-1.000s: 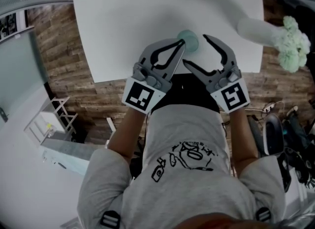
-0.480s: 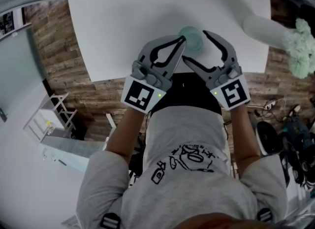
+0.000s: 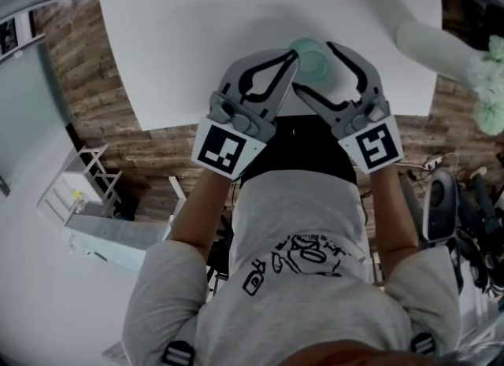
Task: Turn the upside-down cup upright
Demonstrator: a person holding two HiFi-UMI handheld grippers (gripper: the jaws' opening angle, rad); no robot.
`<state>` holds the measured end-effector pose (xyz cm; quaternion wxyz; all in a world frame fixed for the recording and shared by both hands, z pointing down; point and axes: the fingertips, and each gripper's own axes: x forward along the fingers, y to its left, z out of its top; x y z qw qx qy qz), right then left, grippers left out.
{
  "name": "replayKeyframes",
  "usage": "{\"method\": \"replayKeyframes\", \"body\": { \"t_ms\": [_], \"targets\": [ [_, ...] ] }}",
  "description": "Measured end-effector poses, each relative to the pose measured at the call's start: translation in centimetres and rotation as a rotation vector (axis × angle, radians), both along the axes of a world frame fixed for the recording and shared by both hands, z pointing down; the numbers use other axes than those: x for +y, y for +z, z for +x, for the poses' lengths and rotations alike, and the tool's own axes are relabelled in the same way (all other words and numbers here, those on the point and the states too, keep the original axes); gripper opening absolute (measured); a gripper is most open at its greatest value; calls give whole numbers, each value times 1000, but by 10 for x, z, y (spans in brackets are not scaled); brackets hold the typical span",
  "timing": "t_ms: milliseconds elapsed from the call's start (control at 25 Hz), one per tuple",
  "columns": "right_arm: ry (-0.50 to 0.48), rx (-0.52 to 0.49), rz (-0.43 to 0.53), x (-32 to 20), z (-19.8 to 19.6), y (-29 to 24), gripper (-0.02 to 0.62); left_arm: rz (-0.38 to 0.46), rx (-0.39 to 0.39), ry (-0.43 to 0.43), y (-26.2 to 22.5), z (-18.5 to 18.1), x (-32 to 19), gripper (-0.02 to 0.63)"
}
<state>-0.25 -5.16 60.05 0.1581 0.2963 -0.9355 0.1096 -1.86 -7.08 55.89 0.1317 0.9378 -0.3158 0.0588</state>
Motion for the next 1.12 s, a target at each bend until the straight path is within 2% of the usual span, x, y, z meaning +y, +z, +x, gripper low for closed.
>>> {"method": "replayKeyframes", "body": {
  "t_ms": [400,680,840,1120],
  "targets": [
    [-42,13,15,2,-1,10,348,-8,7,-17,7,-1,1,5],
    [-32,-27,1,-1,-8,19,348,-20,8,-19,17,-7,2,5],
    [-40,-9,9,0,-5,20,336,-24,8,-21,18,-7,2,5],
    [-17,-34,13,-1,-3,19,319,-30,12,-26,20,-7,0,5]
  ]
}}
